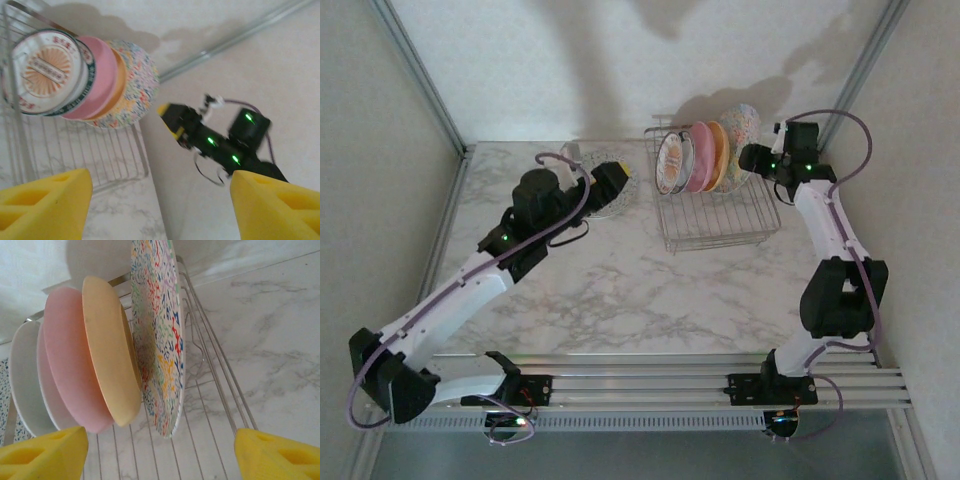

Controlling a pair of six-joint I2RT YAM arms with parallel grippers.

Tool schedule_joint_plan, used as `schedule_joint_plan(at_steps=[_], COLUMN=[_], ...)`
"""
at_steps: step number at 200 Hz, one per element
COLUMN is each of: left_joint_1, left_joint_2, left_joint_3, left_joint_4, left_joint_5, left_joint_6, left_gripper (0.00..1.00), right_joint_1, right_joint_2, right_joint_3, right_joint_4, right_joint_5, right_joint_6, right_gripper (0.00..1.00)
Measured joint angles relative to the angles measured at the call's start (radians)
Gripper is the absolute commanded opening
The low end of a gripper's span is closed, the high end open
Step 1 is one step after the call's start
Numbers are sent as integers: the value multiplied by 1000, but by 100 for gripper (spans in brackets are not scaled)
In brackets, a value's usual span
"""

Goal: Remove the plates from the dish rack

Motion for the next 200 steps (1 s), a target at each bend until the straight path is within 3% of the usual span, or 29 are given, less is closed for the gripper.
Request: schedule_joint_plan(at_steps=[63,200], left_joint_1=[-64,-95], left_joint_2=[-95,-159], left_joint_3=[-79,-85], left_joint_4=[2,4], left_joint_5=[-57,-134], left_joint_6=[3,3], left_gripper=[72,72], right_joint_1=[-10,-12], right_joint_2=[119,254], right_joint_3=[50,147], right_joint_4=[43,82], right_joint_5=[-22,-90], right_joint_6=[-36,-72], right_gripper=[65,40])
